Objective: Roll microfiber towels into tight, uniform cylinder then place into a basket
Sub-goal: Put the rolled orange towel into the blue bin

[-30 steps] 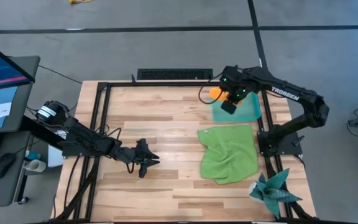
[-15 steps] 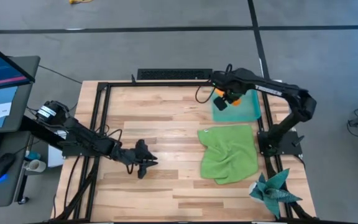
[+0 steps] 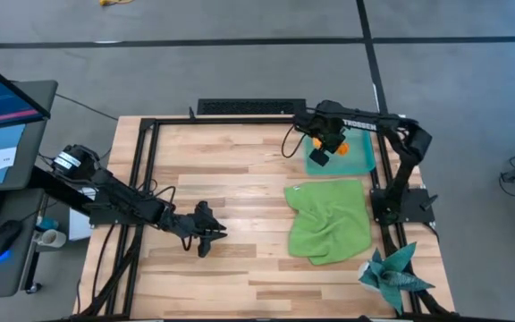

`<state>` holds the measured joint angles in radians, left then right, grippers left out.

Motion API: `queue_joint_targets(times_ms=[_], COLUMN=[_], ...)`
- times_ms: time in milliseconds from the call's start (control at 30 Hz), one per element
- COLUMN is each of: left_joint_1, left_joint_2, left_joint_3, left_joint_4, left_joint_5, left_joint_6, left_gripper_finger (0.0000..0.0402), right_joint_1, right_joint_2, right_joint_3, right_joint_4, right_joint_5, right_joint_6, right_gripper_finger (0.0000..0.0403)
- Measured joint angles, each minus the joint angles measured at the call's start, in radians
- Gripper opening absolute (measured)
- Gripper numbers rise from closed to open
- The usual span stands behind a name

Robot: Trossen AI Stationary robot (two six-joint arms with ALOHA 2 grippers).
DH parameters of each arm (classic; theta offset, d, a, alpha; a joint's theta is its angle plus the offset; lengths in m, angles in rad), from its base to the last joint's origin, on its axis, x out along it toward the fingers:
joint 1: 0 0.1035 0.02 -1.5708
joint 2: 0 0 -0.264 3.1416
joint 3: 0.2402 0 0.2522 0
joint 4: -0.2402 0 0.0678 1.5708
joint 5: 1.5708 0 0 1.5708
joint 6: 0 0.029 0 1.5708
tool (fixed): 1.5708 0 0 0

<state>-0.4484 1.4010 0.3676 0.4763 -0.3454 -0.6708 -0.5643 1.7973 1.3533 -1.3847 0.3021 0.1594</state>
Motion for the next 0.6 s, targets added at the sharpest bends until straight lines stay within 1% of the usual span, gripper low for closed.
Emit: queue_joint_targets(times_ms=[100, 167, 367, 600], left_joint_1=[0.0, 0.0, 0.0, 0.0], left_joint_2=[0.0, 0.0, 0.0, 0.0], left_joint_3=[0.0, 0.0, 0.0, 0.0], left_joint_4=[0.0, 0.0, -0.017, -0.021], left_joint_5=[0.0, 0.0, 0.0, -0.001], left_joint_6=[0.001, 0.001, 0.003, 0.003], left_gripper_finger=[0.0104, 0.0104, 0.0104, 0.0104], right_joint_1=[0.0, 0.006, 0.057, 0.094], right_joint_2=[0.028, 0.045, 0.053, -0.036], right_joint_3=[0.0, 0.0, 0.0, 0.0], right_joint_4=[0.0, 0.002, 0.001, -0.021], right_joint_5=[-0.036, -0.042, -0.067, -0.072], right_joint_6=[-0.089, -0.136, -0.231, -0.24], right_gripper_finger=[0.0044, 0.0044, 0.0044, 0.0044])
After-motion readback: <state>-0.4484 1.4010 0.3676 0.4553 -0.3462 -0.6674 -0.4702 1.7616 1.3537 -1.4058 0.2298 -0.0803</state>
